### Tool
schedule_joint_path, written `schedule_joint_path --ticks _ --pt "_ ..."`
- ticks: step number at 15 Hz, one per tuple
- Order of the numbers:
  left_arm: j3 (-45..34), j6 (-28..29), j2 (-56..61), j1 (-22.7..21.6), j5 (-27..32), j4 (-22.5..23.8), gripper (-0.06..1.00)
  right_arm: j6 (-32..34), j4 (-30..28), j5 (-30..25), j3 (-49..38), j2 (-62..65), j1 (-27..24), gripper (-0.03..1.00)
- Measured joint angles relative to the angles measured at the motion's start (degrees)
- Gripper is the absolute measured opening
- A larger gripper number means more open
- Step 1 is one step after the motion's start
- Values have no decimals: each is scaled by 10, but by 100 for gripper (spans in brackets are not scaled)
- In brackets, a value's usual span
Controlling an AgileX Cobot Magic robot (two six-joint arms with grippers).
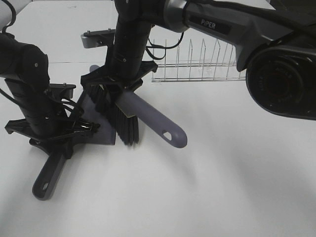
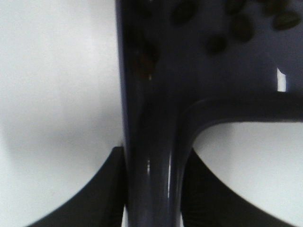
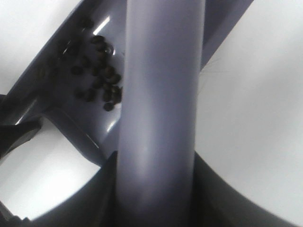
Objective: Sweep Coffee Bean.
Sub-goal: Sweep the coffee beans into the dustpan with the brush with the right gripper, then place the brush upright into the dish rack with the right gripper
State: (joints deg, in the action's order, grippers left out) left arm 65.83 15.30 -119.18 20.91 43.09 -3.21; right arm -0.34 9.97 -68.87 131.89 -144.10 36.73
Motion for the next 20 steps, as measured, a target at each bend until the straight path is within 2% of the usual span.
schedule_joint_path --ticks 3,5,9,15,20 --pt "0 0 0 0 2 0 26 17 -100 -10 51 1 -1 26" --pt "0 0 3 0 2 0 26 18 -131 -12 53 10 -5 26" --pt "0 0 9 0 2 1 26 18 -132 -14 53 48 -48 26" --pt "0 0 9 1 2 2 26 18 -137 -14 53 120 -167 26" --pt "0 0 9 1 2 2 26 18 -136 -15 -54 201 -246 26"
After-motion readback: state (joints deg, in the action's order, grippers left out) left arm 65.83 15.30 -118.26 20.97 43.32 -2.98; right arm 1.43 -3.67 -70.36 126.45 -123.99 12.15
